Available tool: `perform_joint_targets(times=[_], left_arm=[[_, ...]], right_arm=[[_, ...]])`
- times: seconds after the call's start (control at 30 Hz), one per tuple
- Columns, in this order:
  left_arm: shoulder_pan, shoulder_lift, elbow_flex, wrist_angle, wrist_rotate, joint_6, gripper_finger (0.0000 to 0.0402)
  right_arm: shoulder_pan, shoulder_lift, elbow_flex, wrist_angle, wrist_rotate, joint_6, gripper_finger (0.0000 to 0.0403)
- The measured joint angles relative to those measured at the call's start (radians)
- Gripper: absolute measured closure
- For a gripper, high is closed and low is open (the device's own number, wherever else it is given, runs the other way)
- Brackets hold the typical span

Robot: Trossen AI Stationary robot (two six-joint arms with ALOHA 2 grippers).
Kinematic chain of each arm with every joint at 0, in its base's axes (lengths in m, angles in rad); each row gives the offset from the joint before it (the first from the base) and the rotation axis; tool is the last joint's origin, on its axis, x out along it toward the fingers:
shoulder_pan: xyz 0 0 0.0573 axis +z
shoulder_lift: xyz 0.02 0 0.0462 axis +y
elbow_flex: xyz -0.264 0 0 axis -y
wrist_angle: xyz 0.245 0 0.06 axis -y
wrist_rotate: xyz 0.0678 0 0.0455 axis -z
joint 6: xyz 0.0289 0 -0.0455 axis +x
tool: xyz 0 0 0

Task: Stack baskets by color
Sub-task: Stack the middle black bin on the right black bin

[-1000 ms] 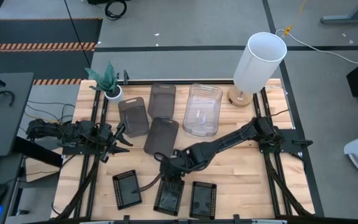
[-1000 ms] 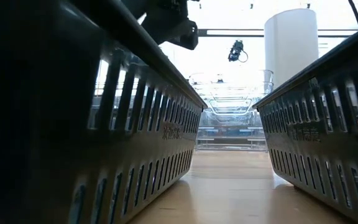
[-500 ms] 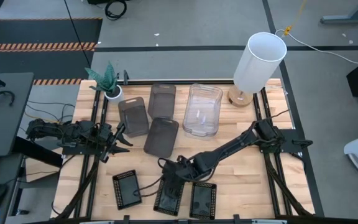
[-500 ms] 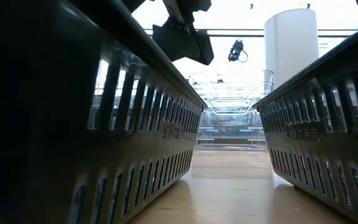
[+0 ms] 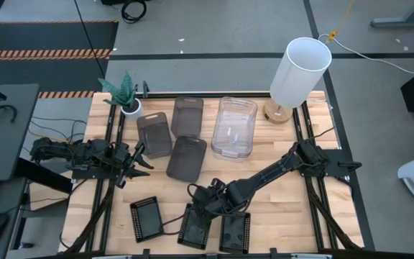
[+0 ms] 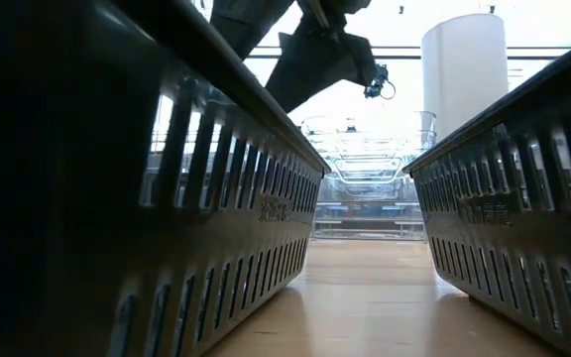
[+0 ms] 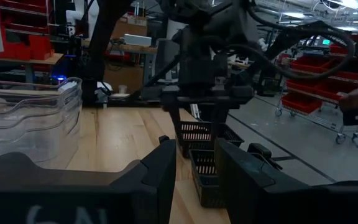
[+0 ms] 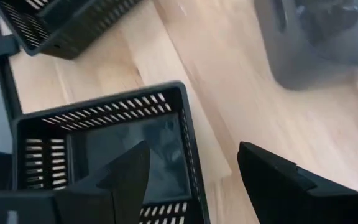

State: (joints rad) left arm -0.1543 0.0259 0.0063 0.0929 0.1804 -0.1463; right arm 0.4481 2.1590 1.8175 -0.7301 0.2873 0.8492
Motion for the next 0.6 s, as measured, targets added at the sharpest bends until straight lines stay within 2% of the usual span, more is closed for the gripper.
perform_joint_targets(times=[0.3, 0.4, 0.6], left_arm=[[0.000, 0.000, 0.000, 0.000, 0.000, 0.000, 0.0285], [0.000, 0.000, 0.000, 0.000, 0.000, 0.000, 0.0285], [0.000, 0.000, 0.000, 0.000, 0.000, 0.000, 0.0285]], right_arm=[[-0.034, -0.001, -0.064, 0.114, -0.061, -0.140, 0.0156], [-0.037, 0.002, -0.103, 0.124, -0.065, -0.153, 0.0156], [-0.037, 0.001, -0.179, 0.263, -0.113, -0.165, 0.0156]])
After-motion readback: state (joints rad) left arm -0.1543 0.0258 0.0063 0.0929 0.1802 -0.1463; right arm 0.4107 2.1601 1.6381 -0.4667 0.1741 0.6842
